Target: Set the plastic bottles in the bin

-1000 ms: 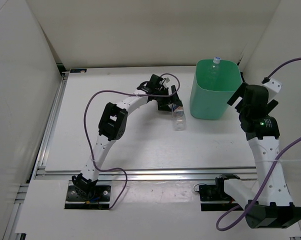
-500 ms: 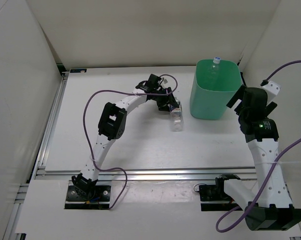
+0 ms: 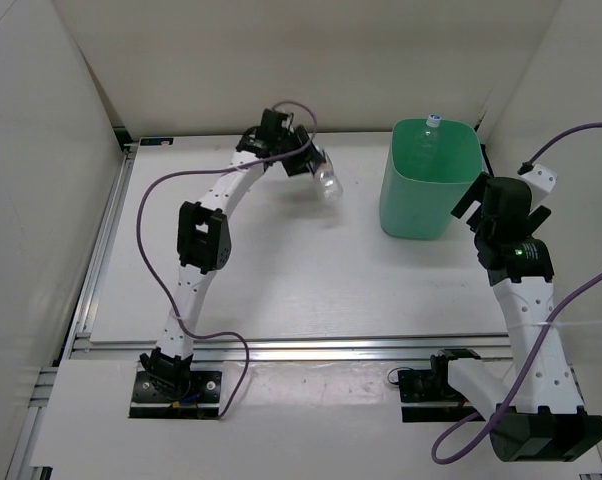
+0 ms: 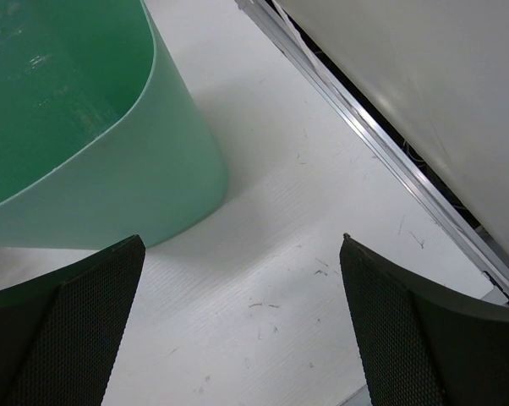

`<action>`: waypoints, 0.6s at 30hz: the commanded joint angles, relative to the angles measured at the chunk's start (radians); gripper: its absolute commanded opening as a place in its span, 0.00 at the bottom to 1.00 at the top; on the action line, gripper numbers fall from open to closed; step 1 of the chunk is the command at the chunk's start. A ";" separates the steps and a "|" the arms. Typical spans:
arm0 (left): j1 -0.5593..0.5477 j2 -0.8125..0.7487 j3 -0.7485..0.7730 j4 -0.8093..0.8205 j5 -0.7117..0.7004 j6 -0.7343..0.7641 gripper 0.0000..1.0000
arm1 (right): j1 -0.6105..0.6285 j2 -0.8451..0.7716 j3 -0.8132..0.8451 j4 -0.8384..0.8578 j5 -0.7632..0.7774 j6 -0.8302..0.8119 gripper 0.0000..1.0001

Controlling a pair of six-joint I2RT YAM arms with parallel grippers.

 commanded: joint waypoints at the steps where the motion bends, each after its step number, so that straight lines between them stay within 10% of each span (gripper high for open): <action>1: 0.025 -0.169 0.131 0.150 -0.083 -0.050 0.18 | -0.003 -0.013 0.000 0.049 0.022 -0.002 1.00; 11: -0.049 -0.193 0.133 0.652 -0.071 -0.235 0.16 | -0.003 -0.004 0.009 0.068 0.042 -0.011 1.00; 18: -0.188 -0.154 0.165 0.698 -0.120 -0.111 0.12 | -0.003 0.016 0.040 0.078 0.042 -0.021 1.00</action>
